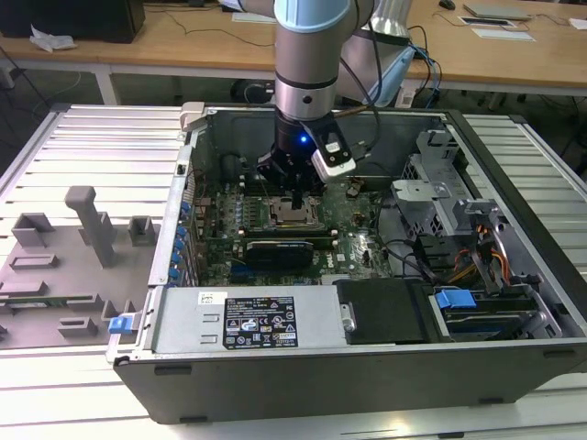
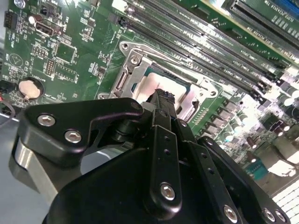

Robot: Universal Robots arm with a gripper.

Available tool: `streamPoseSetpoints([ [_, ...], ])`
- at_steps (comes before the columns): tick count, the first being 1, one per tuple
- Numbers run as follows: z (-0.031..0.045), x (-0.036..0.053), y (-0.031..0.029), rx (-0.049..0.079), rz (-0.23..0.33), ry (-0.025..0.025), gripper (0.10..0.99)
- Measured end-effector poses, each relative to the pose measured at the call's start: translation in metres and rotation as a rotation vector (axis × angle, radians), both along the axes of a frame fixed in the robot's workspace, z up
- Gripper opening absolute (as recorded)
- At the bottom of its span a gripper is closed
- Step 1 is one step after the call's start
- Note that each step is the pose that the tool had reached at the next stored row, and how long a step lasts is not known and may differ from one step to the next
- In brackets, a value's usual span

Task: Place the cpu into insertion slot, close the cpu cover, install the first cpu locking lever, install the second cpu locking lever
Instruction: 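Close the cpu cover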

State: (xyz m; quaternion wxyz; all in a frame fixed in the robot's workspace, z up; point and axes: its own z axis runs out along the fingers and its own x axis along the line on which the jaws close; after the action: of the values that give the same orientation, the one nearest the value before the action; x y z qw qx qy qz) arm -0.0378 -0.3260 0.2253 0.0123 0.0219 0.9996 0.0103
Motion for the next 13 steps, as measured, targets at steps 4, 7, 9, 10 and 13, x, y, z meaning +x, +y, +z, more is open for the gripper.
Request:
streamPoseSetpoints([
  [4,-0.0008,-0.0032,-0.0001,0.000,0.000,-0.0002,0.106],
  [7,-0.0030,-0.0108,0.0000,0.000,0.004,-0.0010,0.106],
  [9,-0.0042,-0.0140,0.0000,0.000,0.008,-0.0014,0.106],
  [10,-0.0049,-0.0154,0.0000,0.000,0.009,-0.0015,0.106],
  [13,-0.0079,-0.0173,0.0000,0.000,0.014,-0.0015,0.106],
])
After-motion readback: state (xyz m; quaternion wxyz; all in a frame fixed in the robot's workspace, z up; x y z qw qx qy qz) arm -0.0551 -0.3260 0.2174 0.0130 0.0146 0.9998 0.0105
